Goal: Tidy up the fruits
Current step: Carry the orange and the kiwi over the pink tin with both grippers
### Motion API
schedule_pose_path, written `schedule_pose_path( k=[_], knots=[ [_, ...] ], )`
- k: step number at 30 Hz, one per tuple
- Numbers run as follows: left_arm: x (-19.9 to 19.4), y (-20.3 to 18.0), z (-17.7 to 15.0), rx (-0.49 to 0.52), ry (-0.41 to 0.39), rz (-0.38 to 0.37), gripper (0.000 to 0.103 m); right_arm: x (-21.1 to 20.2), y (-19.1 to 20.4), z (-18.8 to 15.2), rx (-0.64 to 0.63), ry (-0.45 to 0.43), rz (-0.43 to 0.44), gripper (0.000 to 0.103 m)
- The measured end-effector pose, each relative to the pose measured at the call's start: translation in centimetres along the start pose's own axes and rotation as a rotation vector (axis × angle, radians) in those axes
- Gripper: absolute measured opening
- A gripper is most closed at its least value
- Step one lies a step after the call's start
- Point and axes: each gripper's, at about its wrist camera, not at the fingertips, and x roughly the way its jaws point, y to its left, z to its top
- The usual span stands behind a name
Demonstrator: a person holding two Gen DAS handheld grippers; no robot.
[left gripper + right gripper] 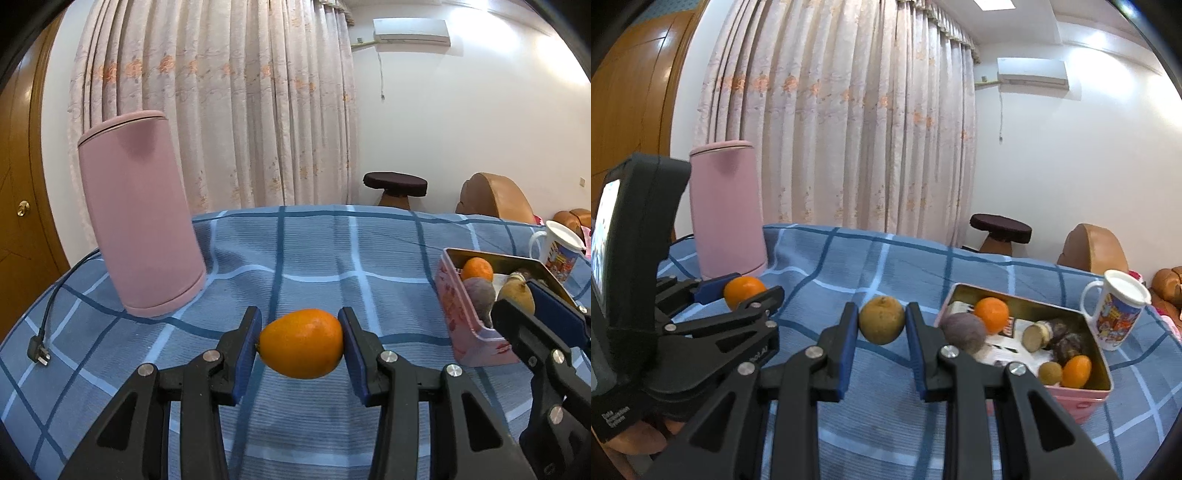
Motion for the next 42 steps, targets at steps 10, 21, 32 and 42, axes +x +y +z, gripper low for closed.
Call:
schedule_pose_path(
  k=[10,21,32,42],
  knots=[
    [0.0,-3.4,0.2,0.008,-0.002,-0.025,0.045,-0.7,-3.8,-0.5,0.013,0.002,-0.060,0.029],
    [0.1,-7.7,0.4,0.032,0.002,-0.085,0.045,-1.5,-8.2,-1.0,0.042,0.006,-0.130,0.029],
    [0.3,-11.3,0.8,0.058,-0.008,-0.137,0.045,-1.7,-11.6,-1.4,0.059,0.016,-0.186,0.029],
    [0.9,-14.8,1.3,0.091,-0.009,-0.191,0.045,-1.2,-15.1,-1.5,0.085,0.028,-0.245,0.029]
  ],
)
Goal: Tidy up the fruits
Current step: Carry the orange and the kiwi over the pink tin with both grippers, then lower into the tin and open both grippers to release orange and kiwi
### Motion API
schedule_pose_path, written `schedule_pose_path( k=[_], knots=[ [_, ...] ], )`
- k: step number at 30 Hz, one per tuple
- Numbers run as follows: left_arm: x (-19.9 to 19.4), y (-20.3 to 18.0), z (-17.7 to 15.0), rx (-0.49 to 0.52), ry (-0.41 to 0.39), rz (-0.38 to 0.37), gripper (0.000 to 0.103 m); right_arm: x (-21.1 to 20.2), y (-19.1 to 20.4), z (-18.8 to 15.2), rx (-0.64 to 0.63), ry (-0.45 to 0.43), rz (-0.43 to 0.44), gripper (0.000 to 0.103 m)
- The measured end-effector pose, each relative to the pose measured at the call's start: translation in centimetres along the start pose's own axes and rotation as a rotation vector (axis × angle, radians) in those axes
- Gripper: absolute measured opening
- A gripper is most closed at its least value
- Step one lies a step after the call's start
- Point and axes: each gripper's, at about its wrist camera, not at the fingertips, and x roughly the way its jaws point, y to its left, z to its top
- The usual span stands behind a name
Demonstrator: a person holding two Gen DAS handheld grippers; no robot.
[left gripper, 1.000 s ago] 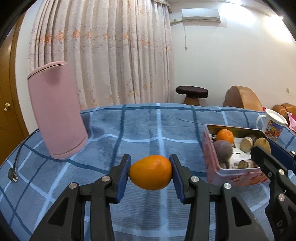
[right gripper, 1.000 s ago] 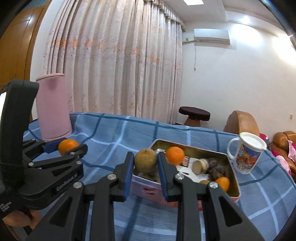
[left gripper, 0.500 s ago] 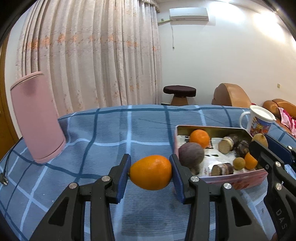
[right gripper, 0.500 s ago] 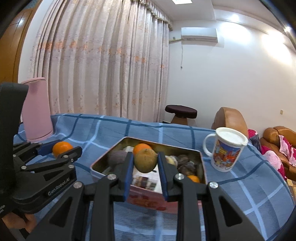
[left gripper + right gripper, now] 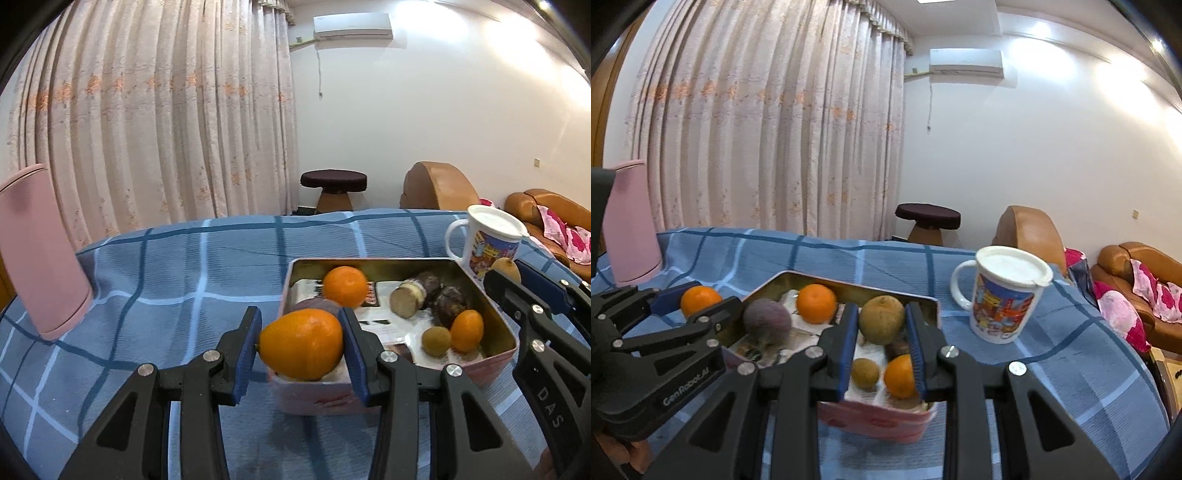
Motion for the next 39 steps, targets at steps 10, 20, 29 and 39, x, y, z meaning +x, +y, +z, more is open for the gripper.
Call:
schedule_pose_path(
  k=[10,20,29,39],
  knots=[
    [1.9,-1.5,1.0,-0.018,0.018,-0.047,0.045,1.5,-1.5,0.4,0.023,0.018,-0.022,0.029],
    [4.4,-1.8,2.2,-0.036,0.057,-0.095,0.045,3.8,-2.0,1.0,0.044,0.056,-0.016,0.029],
    [5.6,-2.7,2.4,0.000,0.089,-0.133,0.045,6.0,-2.3,1.2,0.071,0.135,0.043,0.029],
    [6.4,-2.5,2.6,-0.016,0.119,-0.118,0.045,7.2,-2.4,1.3,0.086,0.179,0.069,0.029]
  ],
)
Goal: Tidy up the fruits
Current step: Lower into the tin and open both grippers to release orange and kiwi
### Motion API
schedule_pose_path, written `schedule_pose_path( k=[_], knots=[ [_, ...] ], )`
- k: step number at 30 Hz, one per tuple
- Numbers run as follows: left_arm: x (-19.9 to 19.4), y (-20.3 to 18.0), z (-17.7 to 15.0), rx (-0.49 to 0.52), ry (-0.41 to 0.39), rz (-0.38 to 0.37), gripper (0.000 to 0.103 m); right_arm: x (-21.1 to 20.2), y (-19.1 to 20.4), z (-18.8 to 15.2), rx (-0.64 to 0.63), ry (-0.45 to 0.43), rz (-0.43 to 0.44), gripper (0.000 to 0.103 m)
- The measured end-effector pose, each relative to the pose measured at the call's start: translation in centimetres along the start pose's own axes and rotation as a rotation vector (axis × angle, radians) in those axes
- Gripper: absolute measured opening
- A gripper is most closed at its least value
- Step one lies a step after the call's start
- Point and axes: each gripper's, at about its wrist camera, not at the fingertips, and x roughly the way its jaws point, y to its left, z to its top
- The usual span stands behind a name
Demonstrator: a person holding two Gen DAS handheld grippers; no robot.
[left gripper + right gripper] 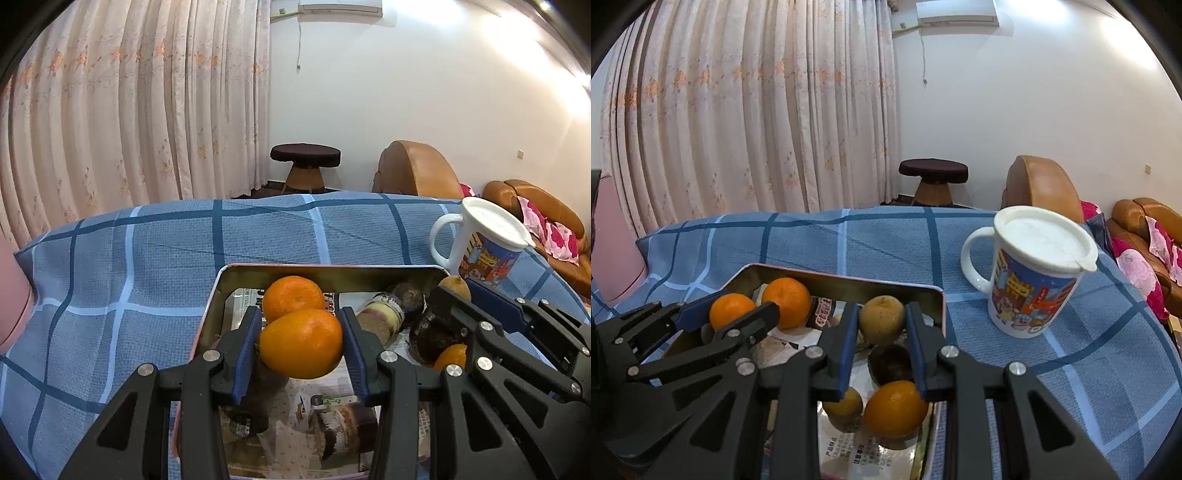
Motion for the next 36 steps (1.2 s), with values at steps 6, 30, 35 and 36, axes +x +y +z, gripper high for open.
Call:
schedule_pose_path(
  k=[6,30,35,36],
  knots=[
    [0.3,-0.2,0.1,0.008,0.002,0.007,0.045,0.1,-0.3,0.0,0.016,0.012,0.009,0.029],
    [0.1,-0.6,0.7,0.038,-0.010,-0.093,0.045,-0.6,-1.4,0.7,0.043,-0.028,-0.046,0.029],
    [0.7,-0.1,0.2,0.024,0.028,-0.037,0.045,0.2,-0.8,0.4,0.030,0.017,-0.001,0.029],
    [0.9,0.0,0.1,0.024,0.043,-0.019,0.045,0.4,-0.6,0.3,0.025,0.030,0.013,0.029]
  ],
)
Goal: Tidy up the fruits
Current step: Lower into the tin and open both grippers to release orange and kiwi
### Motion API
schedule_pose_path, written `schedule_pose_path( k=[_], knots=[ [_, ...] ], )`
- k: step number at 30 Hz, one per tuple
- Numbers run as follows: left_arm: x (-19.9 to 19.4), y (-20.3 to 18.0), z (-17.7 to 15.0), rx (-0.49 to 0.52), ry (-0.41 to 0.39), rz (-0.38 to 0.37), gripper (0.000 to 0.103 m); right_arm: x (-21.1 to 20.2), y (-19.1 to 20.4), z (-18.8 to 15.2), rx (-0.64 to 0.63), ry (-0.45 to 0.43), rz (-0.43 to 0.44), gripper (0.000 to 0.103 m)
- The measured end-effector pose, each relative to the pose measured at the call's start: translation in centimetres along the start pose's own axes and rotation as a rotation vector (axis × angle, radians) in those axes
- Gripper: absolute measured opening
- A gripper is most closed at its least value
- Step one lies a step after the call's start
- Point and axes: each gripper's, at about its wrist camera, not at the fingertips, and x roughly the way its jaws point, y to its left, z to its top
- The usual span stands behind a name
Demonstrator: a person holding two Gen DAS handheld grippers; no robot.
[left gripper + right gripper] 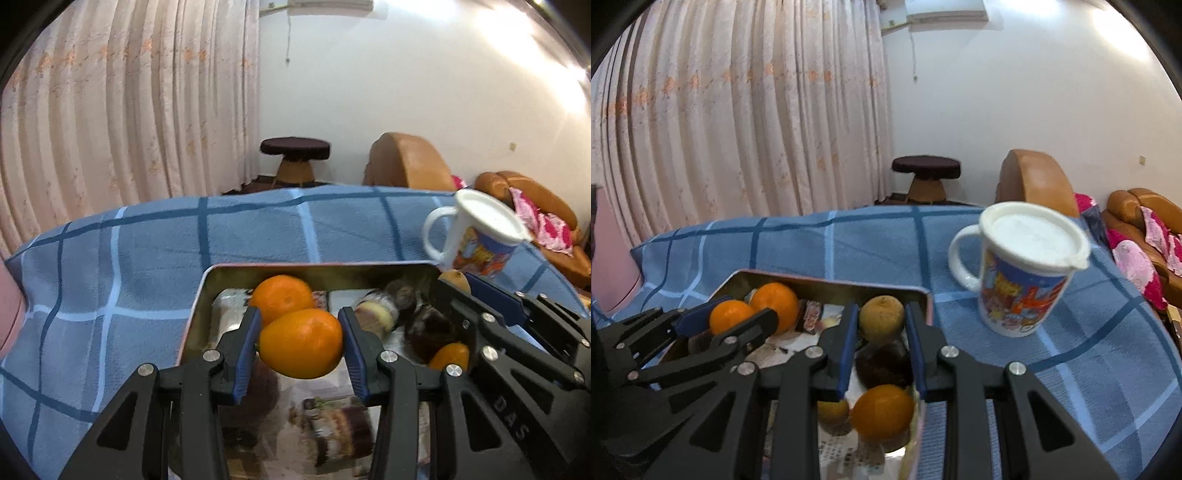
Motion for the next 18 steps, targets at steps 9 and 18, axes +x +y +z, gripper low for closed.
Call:
schedule_pose_path(
  k=[9,18],
  knots=[
    [0.2,-0.8,-0.1,0.055,-0.004,0.103,0.046,1.6,-0.3,-0.5,0.031,0.087,0.070,0.030],
    [1.1,-0.1,-0.2,0.026,0.052,0.157,0.072,1.2,-1.2,-0.7,0.070,0.085,0.087,0.036]
  ],
)
